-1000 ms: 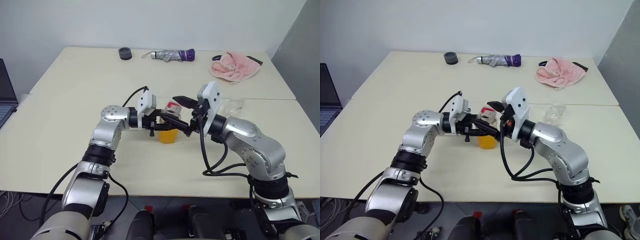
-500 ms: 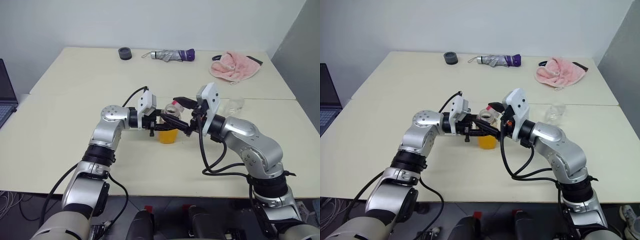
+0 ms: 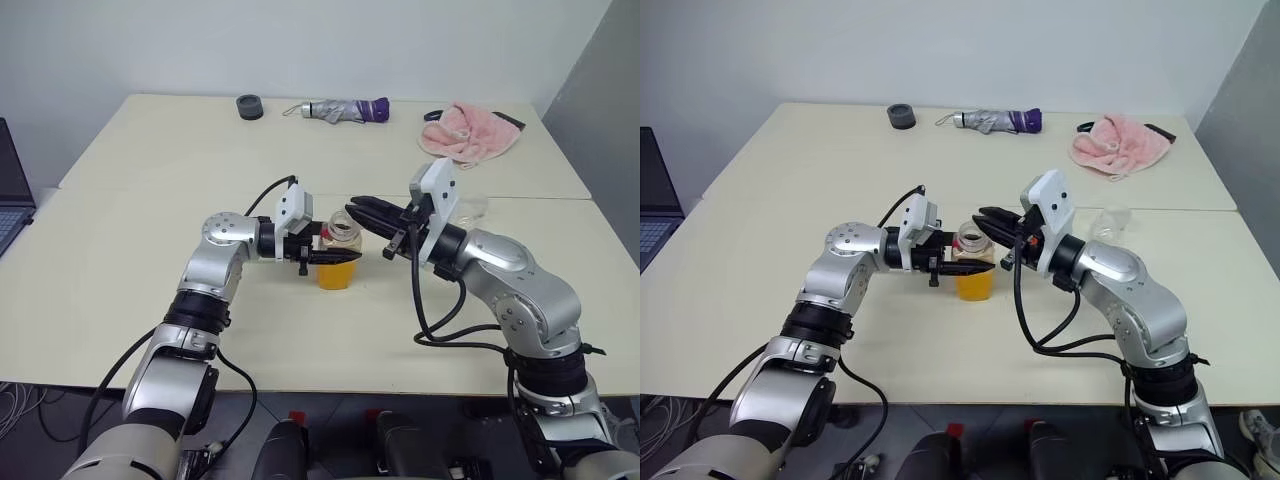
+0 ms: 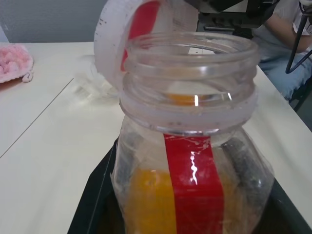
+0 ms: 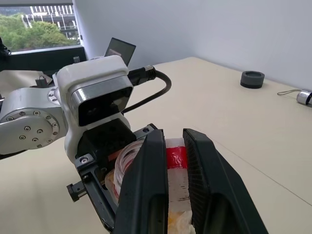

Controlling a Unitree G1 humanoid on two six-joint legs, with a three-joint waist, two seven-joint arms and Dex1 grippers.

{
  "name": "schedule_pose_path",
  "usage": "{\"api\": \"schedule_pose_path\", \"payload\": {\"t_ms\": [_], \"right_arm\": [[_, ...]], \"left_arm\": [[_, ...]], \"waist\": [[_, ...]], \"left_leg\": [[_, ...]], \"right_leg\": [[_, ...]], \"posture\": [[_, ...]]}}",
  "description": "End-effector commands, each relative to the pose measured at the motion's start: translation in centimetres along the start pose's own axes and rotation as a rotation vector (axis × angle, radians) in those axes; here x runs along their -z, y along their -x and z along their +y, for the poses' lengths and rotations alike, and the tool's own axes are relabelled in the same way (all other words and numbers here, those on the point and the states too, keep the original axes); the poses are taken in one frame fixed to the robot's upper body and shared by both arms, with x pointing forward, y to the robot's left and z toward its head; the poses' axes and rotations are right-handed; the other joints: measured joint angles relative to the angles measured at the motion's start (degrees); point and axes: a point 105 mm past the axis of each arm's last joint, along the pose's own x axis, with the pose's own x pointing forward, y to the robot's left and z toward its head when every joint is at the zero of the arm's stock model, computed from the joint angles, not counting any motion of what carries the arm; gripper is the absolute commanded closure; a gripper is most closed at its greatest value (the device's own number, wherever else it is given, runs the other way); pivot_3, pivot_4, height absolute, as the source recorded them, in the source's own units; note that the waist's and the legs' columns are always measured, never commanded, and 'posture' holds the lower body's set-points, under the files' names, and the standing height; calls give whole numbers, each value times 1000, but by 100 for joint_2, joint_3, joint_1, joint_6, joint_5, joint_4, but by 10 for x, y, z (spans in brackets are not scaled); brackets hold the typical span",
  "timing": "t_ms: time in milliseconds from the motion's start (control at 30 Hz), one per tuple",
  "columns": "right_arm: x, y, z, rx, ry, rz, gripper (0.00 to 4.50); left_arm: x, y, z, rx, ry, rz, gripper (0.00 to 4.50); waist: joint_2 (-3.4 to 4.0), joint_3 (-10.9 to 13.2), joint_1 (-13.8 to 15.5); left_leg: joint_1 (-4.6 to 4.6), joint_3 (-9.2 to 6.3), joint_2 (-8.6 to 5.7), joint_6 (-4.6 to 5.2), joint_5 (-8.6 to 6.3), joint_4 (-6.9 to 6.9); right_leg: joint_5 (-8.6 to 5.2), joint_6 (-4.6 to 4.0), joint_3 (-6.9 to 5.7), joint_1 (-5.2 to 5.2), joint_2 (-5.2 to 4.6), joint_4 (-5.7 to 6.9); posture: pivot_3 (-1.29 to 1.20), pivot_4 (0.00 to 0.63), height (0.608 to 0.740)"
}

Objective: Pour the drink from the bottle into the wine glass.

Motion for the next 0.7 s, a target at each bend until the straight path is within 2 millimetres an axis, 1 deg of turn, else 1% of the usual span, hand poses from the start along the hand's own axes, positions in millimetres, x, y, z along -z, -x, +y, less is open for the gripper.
{"api": "schedule_pose_path", "payload": {"t_ms": [33, 200, 300, 400, 467, 567, 633, 700], "right_arm": [[-3, 2, 4, -8, 27, -14, 4248], [-5, 3, -4, 53, 79, -22, 4248], [-5, 6, -14, 101, 123, -15, 4250], [-3, 18, -30, 164, 165, 11, 4264], [-3, 31, -40, 199, 176, 28, 4267], [-2, 43, -47, 230, 187, 51, 4267], [1, 58, -56, 268, 183, 78, 4268], [6, 77, -66, 313, 204, 134, 4268]], "left_arm": [[-22, 2, 4, -15, -80, -52, 2739], [-22, 1, 3, -16, -78, -54, 2739], [-22, 1, 2, -18, -77, -53, 2739], [-21, 3, 2, -22, -76, -51, 2739], [-20, 4, 2, -27, -72, -51, 2739], [-19, 5, 1, -31, -67, -52, 2739], [-19, 5, 0, -33, -66, -52, 2739], [-18, 6, 0, -37, -65, -52, 2739]], "waist": [[0, 0, 0], [0, 0, 1], [0, 0, 1], [0, 0, 5], [0, 0, 7], [0, 0, 9], [0, 0, 9], [0, 0, 11]], "left_leg": [[0, 0, 0, 0, 0, 0], [-1, 0, -1, 0, 0, 0], [-1, 1, -1, 0, 0, 0], [-1, 1, -2, 0, 0, 0], [-1, 1, -3, 0, 0, 0], [-1, 2, -3, 0, 0, -1], [-1, 2, -2, 0, 0, 0], [-2, 1, -3, 0, 0, 0]], "right_leg": [[0, 0, 0, 0, 0, 0], [0, 0, 0, 0, 0, 0], [0, 0, 0, 0, 0, 0], [0, 0, 1, 0, -1, -1], [0, 0, 1, 0, -2, -1], [0, 0, 2, 0, -2, -2], [0, 0, 2, 0, -2, -2], [0, 0, 1, 0, -2, -2]], "posture": [[0, 150, 740], [0, 150, 740], [0, 150, 740], [0, 150, 740], [0, 150, 740], [0, 150, 740], [0, 150, 740], [0, 150, 740]]}}
